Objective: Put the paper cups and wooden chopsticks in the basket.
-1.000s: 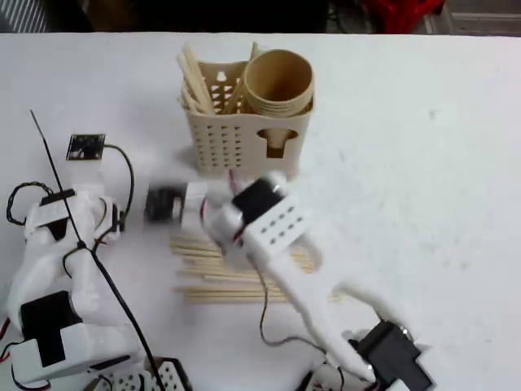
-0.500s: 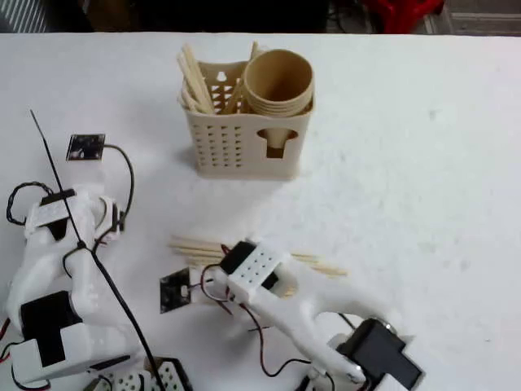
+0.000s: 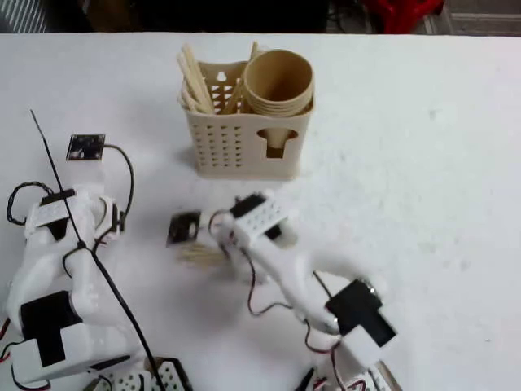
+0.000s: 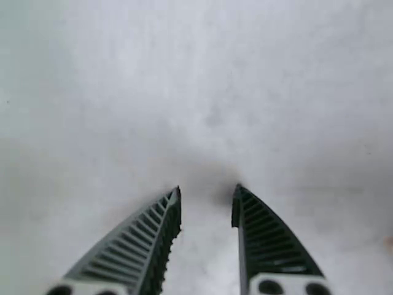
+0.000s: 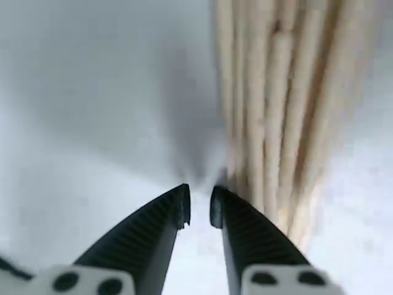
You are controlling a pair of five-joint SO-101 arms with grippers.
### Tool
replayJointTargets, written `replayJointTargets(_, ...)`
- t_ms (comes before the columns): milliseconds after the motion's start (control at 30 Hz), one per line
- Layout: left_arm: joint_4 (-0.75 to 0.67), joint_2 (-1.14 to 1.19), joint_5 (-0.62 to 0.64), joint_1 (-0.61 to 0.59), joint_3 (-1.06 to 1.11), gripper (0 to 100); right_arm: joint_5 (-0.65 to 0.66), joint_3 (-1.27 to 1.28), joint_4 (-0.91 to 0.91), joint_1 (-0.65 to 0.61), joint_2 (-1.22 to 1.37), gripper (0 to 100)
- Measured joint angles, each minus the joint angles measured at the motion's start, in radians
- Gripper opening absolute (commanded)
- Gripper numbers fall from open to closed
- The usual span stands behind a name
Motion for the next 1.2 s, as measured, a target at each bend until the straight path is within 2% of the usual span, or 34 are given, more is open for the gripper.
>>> replayJointTargets(433, 0.0, 0.0, 0.0, 0.0, 0.0, 15, -0.002, -0.08, 0.005, 0.041, -0.011, 9.4)
replayJointTargets(600, 0.0, 0.0, 0.0, 0.0, 0.0, 15, -0.005, -0.08, 0.107, 0.015, -0.192, 6.4)
replayJointTargets(733, 0.0, 0.0, 0.0, 0.0, 0.0, 15, -0.005, -0.08, 0.13, 0.014, -0.336, 12.7)
replayJointTargets(900, 0.0, 0.0, 0.0, 0.0, 0.0, 15, -0.005, -0.08, 0.04, 0.023, -0.351, 23.5)
replayJointTargets(1067, 0.0, 0.0, 0.0, 0.0, 0.0, 15, -0.005, -0.08, -0.107, 0.025, -0.215, 23.8)
replayJointTargets(1200, 0.0, 0.0, 0.0, 0.0, 0.0, 15, 0.08, -0.08, -0.227, 0.06, -0.084, 24.0)
